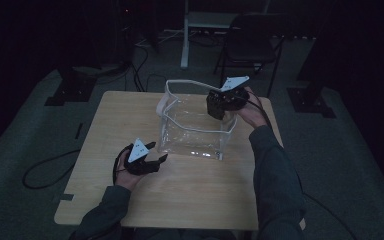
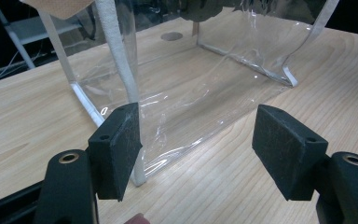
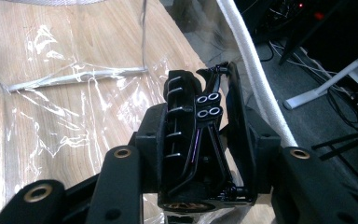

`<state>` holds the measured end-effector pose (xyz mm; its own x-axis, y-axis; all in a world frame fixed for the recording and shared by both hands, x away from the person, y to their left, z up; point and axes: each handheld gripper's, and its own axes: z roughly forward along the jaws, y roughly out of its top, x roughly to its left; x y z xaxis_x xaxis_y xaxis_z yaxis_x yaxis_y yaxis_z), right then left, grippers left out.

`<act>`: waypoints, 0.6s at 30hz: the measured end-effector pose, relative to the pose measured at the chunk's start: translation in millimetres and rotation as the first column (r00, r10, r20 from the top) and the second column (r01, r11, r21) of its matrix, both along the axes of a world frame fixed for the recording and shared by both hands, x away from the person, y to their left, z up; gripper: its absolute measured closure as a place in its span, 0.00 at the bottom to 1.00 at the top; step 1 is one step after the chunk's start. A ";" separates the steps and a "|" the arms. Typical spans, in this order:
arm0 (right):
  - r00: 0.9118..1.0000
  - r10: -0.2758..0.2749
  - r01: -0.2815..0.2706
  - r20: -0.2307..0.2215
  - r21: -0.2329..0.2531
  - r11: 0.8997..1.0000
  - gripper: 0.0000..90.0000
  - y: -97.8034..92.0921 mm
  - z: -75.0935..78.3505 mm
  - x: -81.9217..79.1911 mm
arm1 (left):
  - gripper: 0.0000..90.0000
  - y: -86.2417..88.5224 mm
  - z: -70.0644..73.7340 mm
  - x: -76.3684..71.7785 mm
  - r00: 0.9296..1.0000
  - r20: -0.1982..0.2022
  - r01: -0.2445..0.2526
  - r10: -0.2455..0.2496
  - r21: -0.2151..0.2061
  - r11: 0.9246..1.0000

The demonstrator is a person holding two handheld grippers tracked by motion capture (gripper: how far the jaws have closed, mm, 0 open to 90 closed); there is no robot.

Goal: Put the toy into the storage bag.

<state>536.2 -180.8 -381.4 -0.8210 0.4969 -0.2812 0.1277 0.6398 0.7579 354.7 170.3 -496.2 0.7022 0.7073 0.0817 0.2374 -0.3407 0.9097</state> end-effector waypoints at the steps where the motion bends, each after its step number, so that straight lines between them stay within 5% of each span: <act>1: 1.000 -0.001 0.001 -0.001 0.002 1.000 0.65 -0.1 -0.2 0.4 | 0.36 -0.1 0.2 -0.2 1.000 0.001 0.001 -0.001 0.001 1.000; 9: 0.999 -0.003 0.002 -0.047 -0.013 1.000 0.64 -3.6 -0.1 2.9 | 0.36 1.2 0.8 -0.3 1.000 0.002 0.000 0.000 -0.004 1.000; 15: 0.995 -0.014 0.000 -0.095 -0.150 0.989 0.64 -3.9 5.4 3.4 | 0.36 -0.9 -1.0 0.3 1.000 -0.006 0.003 -0.003 0.001 1.000; 18: 0.994 0.015 -0.039 -0.105 -0.236 0.971 0.65 5.3 9.7 4.0 | 0.36 -2.5 -1.5 0.5 1.000 -0.005 0.008 -0.008 0.003 1.000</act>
